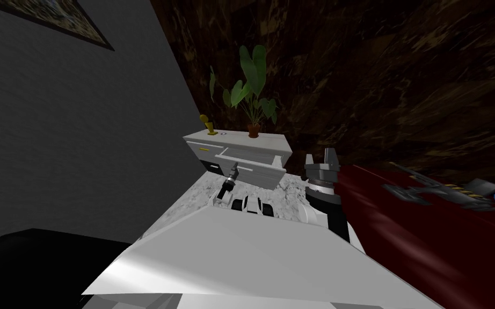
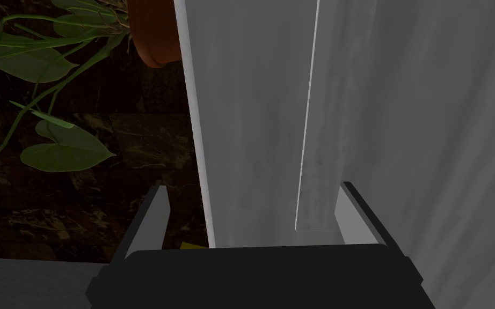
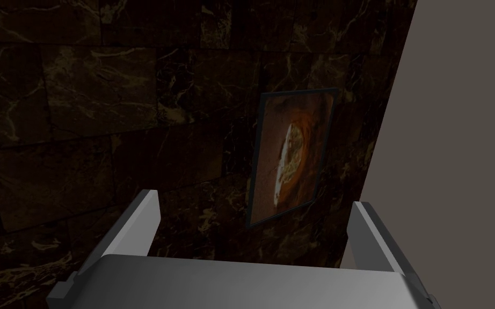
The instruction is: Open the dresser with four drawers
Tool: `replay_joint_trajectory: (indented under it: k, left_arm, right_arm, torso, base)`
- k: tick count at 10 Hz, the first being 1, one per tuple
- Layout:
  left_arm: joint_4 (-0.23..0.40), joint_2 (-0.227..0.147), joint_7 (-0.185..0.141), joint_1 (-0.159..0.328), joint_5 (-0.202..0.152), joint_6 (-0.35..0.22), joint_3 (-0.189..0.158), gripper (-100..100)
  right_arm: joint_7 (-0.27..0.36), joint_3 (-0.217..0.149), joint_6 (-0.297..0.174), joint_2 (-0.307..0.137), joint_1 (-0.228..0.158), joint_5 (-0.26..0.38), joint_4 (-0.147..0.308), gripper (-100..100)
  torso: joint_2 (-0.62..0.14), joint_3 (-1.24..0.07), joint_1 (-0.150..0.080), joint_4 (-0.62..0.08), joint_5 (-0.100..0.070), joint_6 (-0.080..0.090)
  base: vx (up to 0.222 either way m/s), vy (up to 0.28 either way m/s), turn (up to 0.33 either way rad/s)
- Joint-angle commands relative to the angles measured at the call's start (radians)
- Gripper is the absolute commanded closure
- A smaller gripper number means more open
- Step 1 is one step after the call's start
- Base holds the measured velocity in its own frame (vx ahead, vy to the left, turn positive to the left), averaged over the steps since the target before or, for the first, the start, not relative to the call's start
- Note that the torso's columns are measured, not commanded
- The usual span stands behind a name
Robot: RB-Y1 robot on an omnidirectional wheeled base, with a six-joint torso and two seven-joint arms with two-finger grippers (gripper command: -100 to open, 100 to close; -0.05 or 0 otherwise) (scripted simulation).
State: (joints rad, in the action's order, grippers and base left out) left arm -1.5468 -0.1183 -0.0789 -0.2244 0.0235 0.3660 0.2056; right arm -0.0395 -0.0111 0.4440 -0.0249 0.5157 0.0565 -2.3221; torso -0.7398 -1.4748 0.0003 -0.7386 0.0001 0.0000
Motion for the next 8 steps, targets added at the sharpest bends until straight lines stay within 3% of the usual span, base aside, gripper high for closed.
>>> replay_joint_trajectory:
  k: [1,2,3,8]
  left_arm:
    - [-0.047,-0.004,-0.005,0.017,-0.002,-0.065,-0.002,-100]
    - [-0.023,-0.005,-0.006,0.013,-0.003,-0.049,-0.002,-100]
    - [-0.024,-0.006,-0.006,0.013,-0.003,-0.056,-0.002,0]
    - [-0.020,-0.006,-0.006,0.010,-0.003,-0.059,-0.002,0]
  right_arm:
    - [0.000,0.000,0.000,0.000,0.000,0.000,0.000,0]
    - [0.000,0.000,0.000,0.000,0.000,0.000,0.000,0]
    - [0.000,0.000,0.000,0.000,0.000,0.000,0.000,0]
    - [0.000,0.000,0.000,0.000,0.000,0.000,0.000,0]
  torso:
    - [0.000,0.000,-0.001,-0.002,-0.001,0.000]
    - [-0.002,0.001,-0.002,-0.004,-0.002,-0.001]
    - [-0.002,0.001,-0.001,-0.003,-0.001,0.000]
    - [0.001,-0.001,-0.001,0.000,0.000,0.000]
  base:
    - [-0.044,-0.005,0.005]
    - [-0.015,-0.001,0.000]
    - [0.000,0.000,0.000]
    - [0.000,0.000,0.000]
